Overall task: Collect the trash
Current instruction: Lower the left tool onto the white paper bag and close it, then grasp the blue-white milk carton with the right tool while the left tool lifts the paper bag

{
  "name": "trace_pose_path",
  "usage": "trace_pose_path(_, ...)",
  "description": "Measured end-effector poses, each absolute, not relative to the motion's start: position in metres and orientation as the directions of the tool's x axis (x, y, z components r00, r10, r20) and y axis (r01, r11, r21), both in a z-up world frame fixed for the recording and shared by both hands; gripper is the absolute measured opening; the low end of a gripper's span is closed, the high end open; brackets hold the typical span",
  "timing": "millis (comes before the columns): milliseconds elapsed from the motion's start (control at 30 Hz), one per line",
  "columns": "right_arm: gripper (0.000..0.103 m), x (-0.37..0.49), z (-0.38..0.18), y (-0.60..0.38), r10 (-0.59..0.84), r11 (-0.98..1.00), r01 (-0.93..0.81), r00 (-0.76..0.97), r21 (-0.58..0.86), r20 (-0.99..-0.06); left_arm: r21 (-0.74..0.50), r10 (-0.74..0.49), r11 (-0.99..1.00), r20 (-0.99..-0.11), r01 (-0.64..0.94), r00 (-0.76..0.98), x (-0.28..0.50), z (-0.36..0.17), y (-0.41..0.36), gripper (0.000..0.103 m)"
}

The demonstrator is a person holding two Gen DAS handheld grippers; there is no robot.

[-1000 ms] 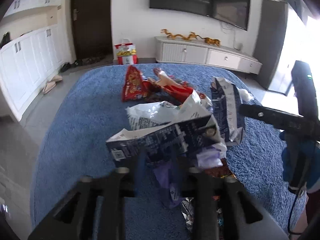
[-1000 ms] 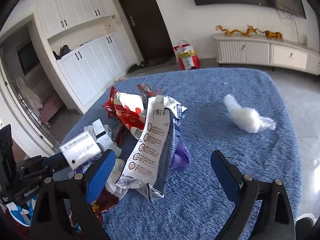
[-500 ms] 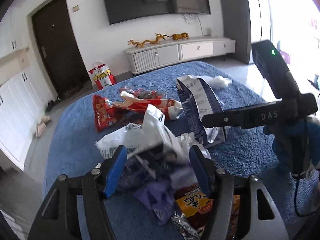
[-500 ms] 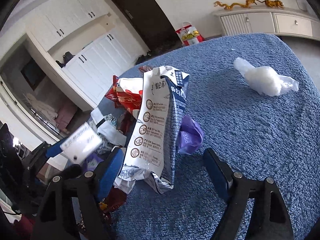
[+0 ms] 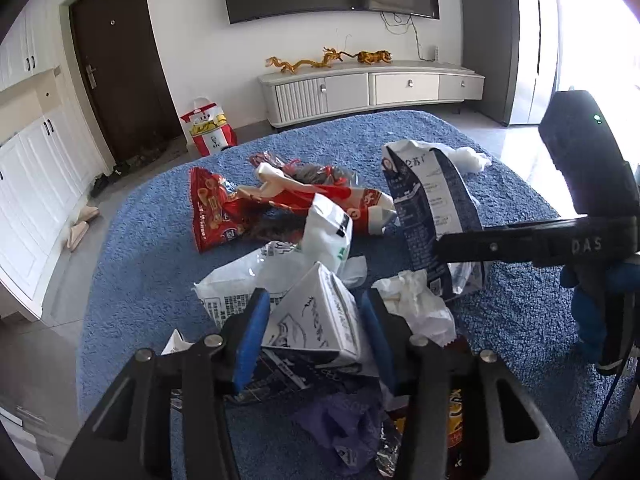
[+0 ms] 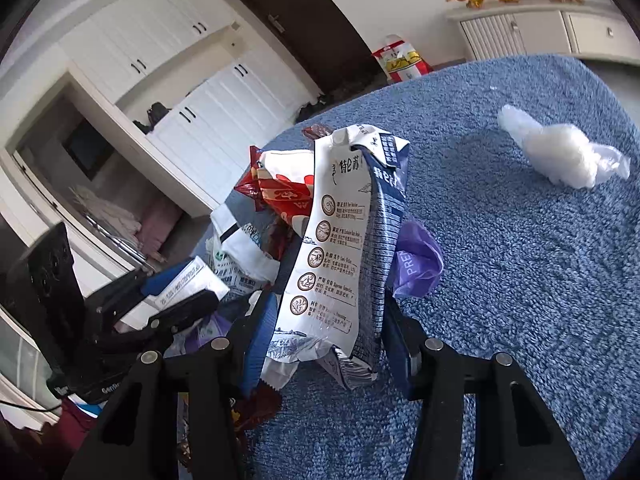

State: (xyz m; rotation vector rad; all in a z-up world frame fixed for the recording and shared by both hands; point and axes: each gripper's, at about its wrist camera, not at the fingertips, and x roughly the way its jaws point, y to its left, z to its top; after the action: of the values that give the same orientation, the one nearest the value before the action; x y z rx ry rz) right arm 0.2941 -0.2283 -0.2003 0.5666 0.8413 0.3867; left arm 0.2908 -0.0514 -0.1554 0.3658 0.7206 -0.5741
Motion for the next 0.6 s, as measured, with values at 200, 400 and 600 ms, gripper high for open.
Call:
trace_pose_path(200,0.019,0.286,-0.196,-0.232,0.538,0.781,-0.130,0.636,0.610,-0.553,0.127,-0.376,0.799,-0.658,0.588,0.653,0.276,-0.137,-0.049,0.016)
trace_pose_path(400,0.009,0.265,-0.182,-0.231,0.536,0.789,-0.160,0.652,0.593,-0.537,0.080,-0.375,0.838,-0.635,0.540,0.676,0.269,-0.124,-0.029,0.014)
trace_pose_path(600,0.008,0.240,-0.161,-0.235,0.522,0.792,-0.166,0.682,0.588,-0.512,0.000,-0.398,0.866,-0.603,0.499,0.691,0.260,-0.101,-0.004,0.014)
